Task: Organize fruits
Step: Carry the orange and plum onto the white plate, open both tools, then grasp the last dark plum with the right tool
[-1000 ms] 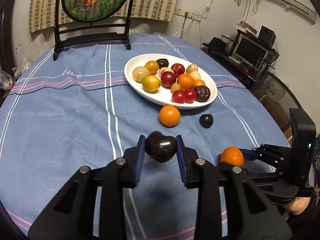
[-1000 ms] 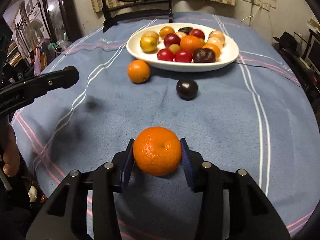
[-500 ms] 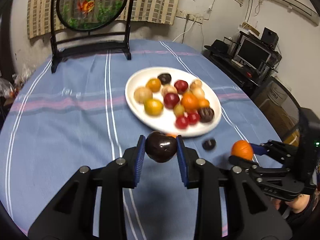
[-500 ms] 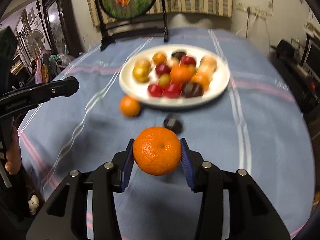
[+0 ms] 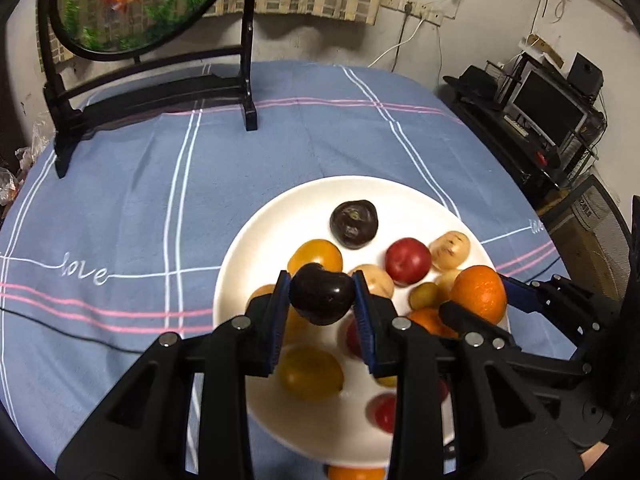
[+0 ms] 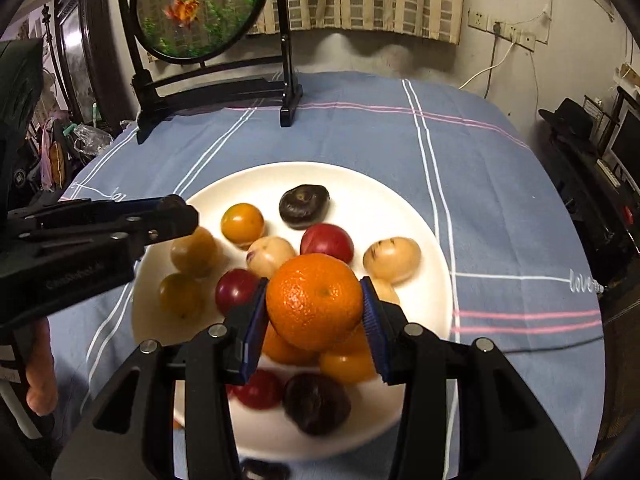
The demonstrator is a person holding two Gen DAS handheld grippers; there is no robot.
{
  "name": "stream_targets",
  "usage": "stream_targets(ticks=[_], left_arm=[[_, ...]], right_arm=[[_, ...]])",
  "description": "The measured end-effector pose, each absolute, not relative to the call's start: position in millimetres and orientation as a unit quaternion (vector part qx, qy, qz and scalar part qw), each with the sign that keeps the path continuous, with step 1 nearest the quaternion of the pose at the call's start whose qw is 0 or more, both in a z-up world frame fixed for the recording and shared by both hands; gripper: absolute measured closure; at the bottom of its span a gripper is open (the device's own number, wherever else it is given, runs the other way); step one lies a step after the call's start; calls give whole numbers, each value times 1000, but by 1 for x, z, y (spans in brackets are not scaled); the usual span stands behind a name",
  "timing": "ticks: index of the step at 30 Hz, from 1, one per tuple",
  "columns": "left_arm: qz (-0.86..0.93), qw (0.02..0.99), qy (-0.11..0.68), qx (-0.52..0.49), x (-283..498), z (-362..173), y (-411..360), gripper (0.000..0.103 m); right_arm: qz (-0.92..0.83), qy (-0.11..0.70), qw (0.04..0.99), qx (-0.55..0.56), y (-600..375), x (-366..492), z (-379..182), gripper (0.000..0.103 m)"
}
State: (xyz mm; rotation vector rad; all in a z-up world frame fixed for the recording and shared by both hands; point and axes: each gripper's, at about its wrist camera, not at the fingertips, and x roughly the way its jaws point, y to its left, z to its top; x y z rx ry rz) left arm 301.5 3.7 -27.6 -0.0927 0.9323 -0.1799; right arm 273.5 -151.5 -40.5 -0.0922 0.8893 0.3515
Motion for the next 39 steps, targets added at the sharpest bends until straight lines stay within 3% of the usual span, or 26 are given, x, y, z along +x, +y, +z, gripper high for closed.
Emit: stream_targets(ticks=[2,3,4,5,8,10,11,12,13,24,39], left_arm=[[-83,886,454,-45,308,-31,3,65],[-82,884,457,-45,311,-33,3,58],[-78,886,455,-46,313,-33,4,39],[-72,889,449,-49,311,-30,7,33],[-74,893,440,-56,300,-20,14,28],[-67,899,428,-58,283,-11,18,21],[-67,901,424,-57,274,-8,19,17],[-67,903,420,-54,264,-5,19,17],[-69,905,418,-48,250,-2,17,17],[-49,921,386,-38,121,-13,14,12],[-46,916,396,-43,85,-18,23,12]], right_arm=[[170,429,886,-51,-149,281,-44,56],[166,430,886,-57,-147,283,-44,47],[157,429,887,-62,-148,283,-44,39],[155,427,889,-62,-149,282,-42,36],[156,422,891,-59,-157,265,-29,35],[160,421,891,-47,-165,247,-21,27],[164,419,892,-39,-169,235,-18,17],[168,416,893,-34,-171,223,-16,5],[171,407,897,-27,-175,204,-13,4],[179,422,889,2,-176,109,-31,4],[195,434,879,0,-163,98,-45,4]])
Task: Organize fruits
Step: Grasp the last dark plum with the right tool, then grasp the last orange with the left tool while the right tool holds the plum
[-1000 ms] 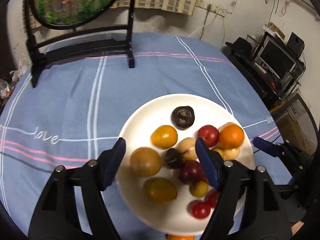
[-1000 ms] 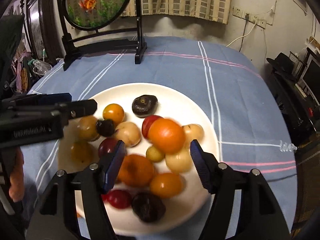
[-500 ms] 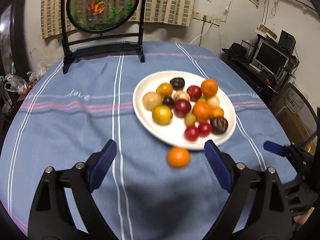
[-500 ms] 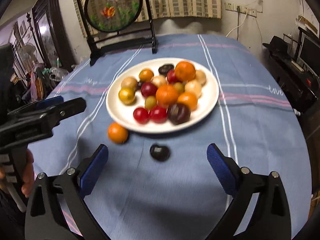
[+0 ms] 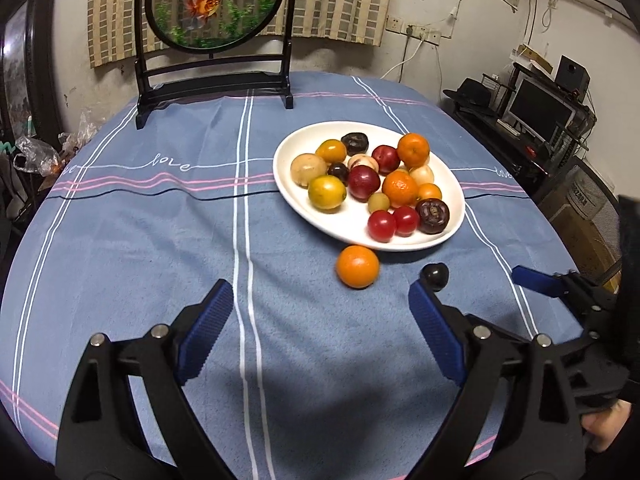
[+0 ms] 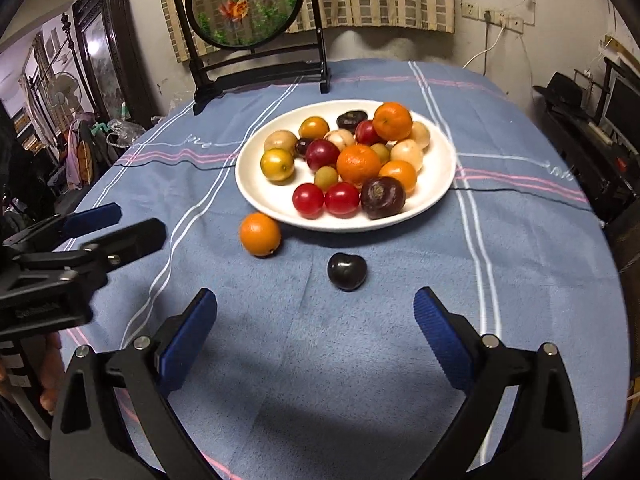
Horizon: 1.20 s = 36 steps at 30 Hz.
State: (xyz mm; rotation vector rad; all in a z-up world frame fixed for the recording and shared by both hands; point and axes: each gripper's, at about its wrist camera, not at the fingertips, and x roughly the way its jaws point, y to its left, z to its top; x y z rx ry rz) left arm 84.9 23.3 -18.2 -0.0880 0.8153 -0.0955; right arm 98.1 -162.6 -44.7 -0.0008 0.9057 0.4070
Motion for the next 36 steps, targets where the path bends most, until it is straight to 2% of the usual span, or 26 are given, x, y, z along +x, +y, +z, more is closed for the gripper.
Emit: stream_targets(ticks=[5,7,8,9,10,11,12,13,16,17,32,34,36], left_arm=[[-36,913,402,-54,82,-23,36,12],[-32,912,403,-62,82,-24,43,12],[-32,912,404,-66,82,-25,45,12],[-31,911,405,-70,83,-26,47,12],[-33,910,406,-74,84,-27,49,12],[-34,909,407,-77,85,-27,50,12],[-34,909,408,-78,86,-27,50,12],[-36,909,409,-77,87,-28,49,12],[-42,907,413,-67,92,-31,42,12],[-44,907,415,-62,95,-32,38,12],[-48,894,445,13,156,-77,-21,12],[-42,893,447,13,161,-81,-22,13],[-40,891,453,10,166,-86,-23,22]], right_arm=[[188,459,868,-1,-158,117,-73,4],[179,454,873,-9,-155,122,-76,8],[176,453,874,-13,-153,125,-77,16],[172,454,874,-17,-151,129,-79,28],[172,457,873,-17,-151,132,-80,35],[171,463,870,-20,-150,136,-83,47],[167,473,865,-22,-149,141,-89,54],[165,473,865,-24,-149,144,-92,54],[160,470,868,-24,-153,143,-89,70],[164,470,867,-10,-158,142,-88,72],[200,418,885,40,-213,83,-53,72],[208,414,885,50,-217,84,-53,72],[212,415,883,57,-221,84,-56,72]])
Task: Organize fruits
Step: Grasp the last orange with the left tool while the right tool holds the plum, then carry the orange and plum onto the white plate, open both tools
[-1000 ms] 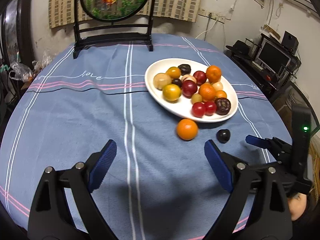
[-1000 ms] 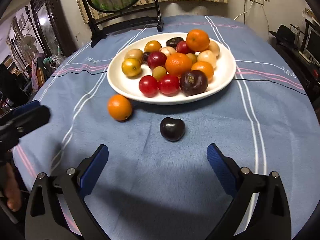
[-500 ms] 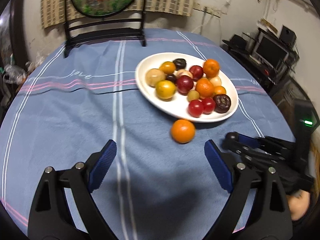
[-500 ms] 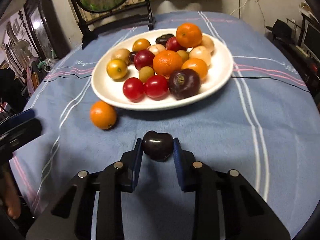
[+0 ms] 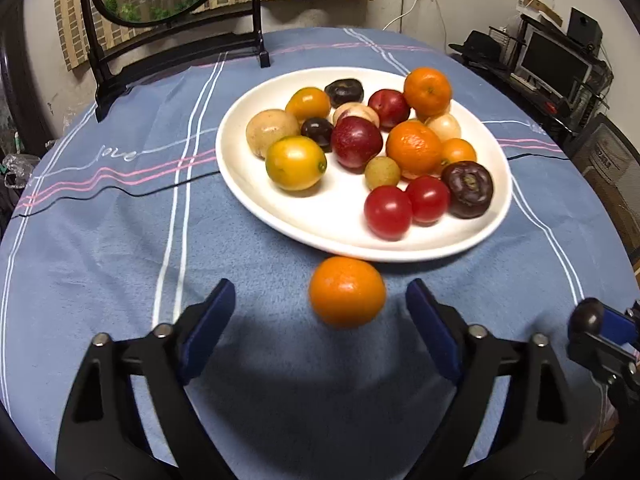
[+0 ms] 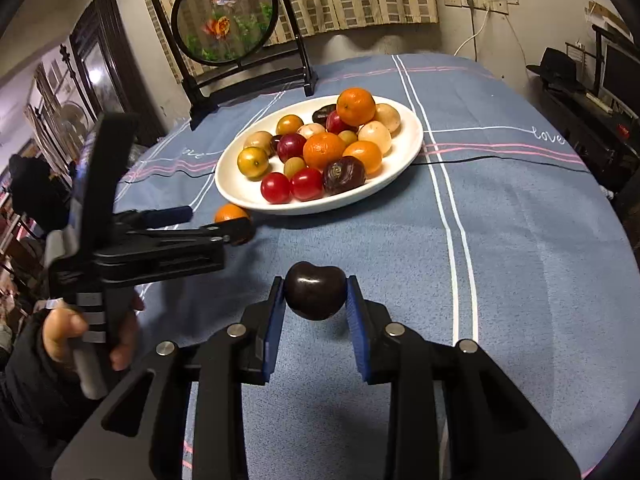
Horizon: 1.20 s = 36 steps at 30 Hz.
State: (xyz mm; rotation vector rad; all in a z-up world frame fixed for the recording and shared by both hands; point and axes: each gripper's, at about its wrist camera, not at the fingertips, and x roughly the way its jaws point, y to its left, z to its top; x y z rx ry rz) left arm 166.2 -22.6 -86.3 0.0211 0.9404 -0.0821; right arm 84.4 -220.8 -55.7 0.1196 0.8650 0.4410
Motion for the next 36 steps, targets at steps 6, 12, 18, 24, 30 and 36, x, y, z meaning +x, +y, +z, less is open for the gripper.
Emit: stream_targets(ticks=[6,12,18,24,30,36], left_arm=[[-59,885,462,5,173,-97,-25,62],[-77,889,449,-33,148,-82,-11,62],[-104,901,419,-45,111,-56,-4,63],[-126,904,405,-57,96,-41,0,63],[-115,911,394,-40,133,-20,2,62],[-85,905,416,-29,229,-18,-6,62]], right_arm=[[210,424,878,66,-223,87,-63,72],[213,422,879,58,-213,86,-58,72],[215,418,881,45,-199,87,-52,72],[218,420,880,33,-188,93,-47,72],[210,406,889,-4,-178,128,-25,72],[175,397,901,-26,-157,208,-18,72]])
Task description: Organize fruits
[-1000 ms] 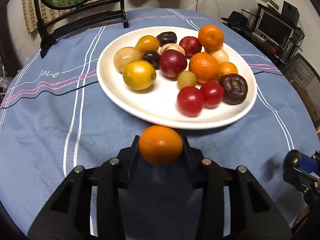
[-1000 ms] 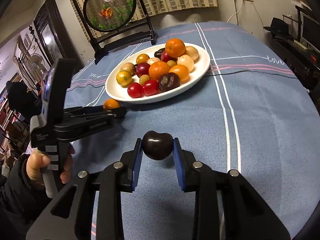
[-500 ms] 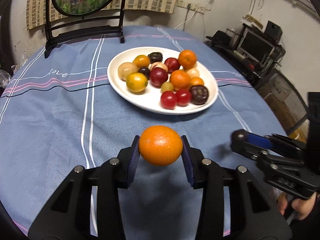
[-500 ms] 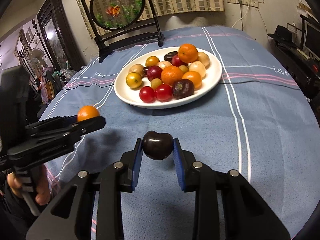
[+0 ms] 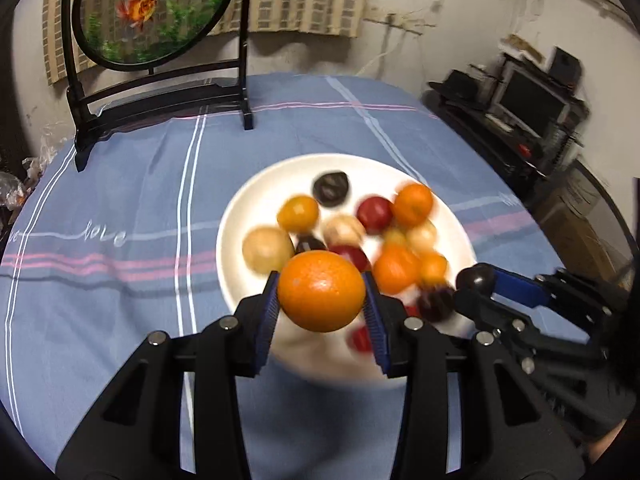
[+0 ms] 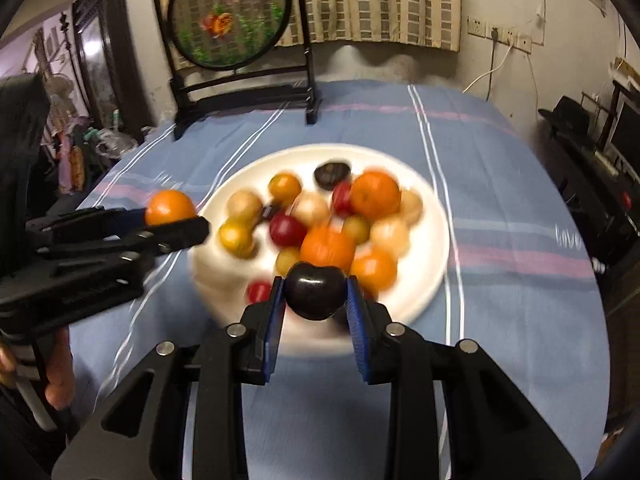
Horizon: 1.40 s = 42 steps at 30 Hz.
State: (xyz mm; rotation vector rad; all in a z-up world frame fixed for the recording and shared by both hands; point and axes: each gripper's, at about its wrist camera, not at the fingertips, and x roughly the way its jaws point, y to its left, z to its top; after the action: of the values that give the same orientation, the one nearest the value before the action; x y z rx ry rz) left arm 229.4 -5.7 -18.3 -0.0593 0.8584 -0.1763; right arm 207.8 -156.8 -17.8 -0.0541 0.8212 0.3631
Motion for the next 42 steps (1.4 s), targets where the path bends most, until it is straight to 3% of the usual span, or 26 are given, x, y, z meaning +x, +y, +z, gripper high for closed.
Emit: stream_targets(ticks=[9,10,11,12,16,18,20,42], left_arm=[[-80,889,447,-54,275,-43,-9,60],[-80,890,446,-56,277,-43,-9,45],[-80,892,442,-56,278,-41,-8,25],[-78,896,432,-57,275,-36,-5,21],[-75,910,403,-60,261,-12,2,12],[-72,915,391,-62,251,-3,4,10],[-74,918,386,-60,240,3,5,6],[-36,931,362,-27,85,15,1,3]], right_arm=[[157,412,897,-43,-147,246,-38,69],[153,414,896,-49,-146,247,-39,64],[142,413,898,-55,-147,246,-39,39],[131,405,903,-65,-147,241,-36,30],[125,386,911,-79,-149,224,-23,29],[120,380,914,-79,-151,214,-17,12],[121,369,918,-79,-152,200,-12,4],[92,407,908,-37,-176,108,-22,1]])
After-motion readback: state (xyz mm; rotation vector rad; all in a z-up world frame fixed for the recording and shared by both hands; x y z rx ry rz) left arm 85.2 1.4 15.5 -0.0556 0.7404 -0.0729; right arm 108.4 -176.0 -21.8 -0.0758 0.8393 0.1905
